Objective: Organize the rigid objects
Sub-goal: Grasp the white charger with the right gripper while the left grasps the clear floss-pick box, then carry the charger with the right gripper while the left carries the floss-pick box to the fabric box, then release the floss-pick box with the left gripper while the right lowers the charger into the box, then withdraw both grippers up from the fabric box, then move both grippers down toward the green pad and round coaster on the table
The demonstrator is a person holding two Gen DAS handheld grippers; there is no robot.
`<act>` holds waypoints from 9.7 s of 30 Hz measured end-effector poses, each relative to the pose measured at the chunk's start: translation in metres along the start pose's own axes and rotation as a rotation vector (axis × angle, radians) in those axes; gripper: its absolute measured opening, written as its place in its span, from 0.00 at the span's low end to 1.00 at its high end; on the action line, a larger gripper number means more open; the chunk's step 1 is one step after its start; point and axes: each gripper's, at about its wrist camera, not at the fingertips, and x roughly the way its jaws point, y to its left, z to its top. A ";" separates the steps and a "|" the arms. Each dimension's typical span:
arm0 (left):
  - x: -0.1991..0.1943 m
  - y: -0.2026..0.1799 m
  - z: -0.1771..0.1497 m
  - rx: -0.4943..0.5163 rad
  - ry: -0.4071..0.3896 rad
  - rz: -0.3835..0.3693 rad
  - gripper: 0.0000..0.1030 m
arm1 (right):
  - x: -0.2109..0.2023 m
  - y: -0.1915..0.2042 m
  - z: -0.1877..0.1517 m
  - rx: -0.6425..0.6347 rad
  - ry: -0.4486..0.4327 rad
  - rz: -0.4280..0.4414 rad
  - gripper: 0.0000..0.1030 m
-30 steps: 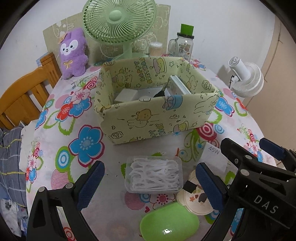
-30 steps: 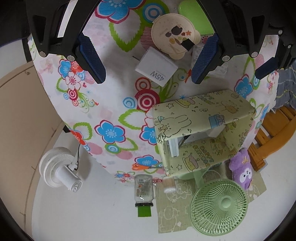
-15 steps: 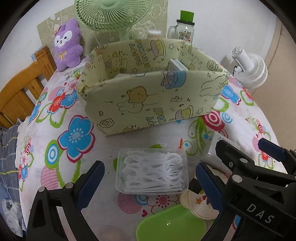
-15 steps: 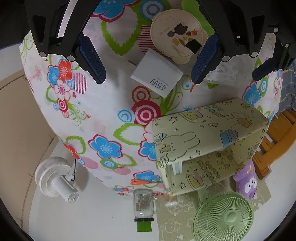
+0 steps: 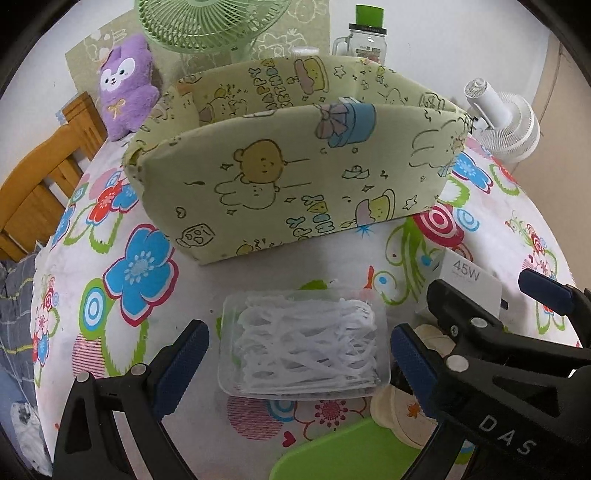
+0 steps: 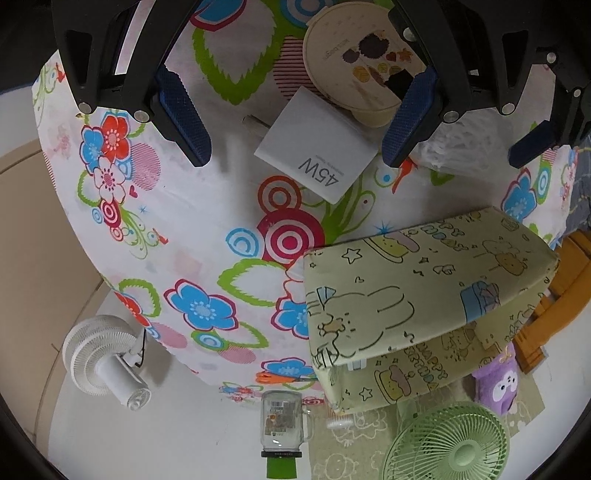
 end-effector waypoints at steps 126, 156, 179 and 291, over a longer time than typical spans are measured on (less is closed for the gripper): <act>-0.131 0.009 0.082 -0.154 -0.153 0.042 0.85 | -0.123 0.028 0.102 -0.101 -0.171 0.112 0.78; -0.066 0.024 0.128 -0.231 -0.072 0.104 0.85 | -0.049 0.051 0.159 -0.222 -0.107 0.177 0.78; -0.014 0.041 0.134 -0.292 0.079 0.141 0.97 | 0.009 0.073 0.172 -0.312 -0.060 0.228 0.78; -0.137 0.016 0.007 -0.197 -0.101 -0.052 0.97 | -0.150 0.010 0.032 -0.166 -0.228 0.139 0.90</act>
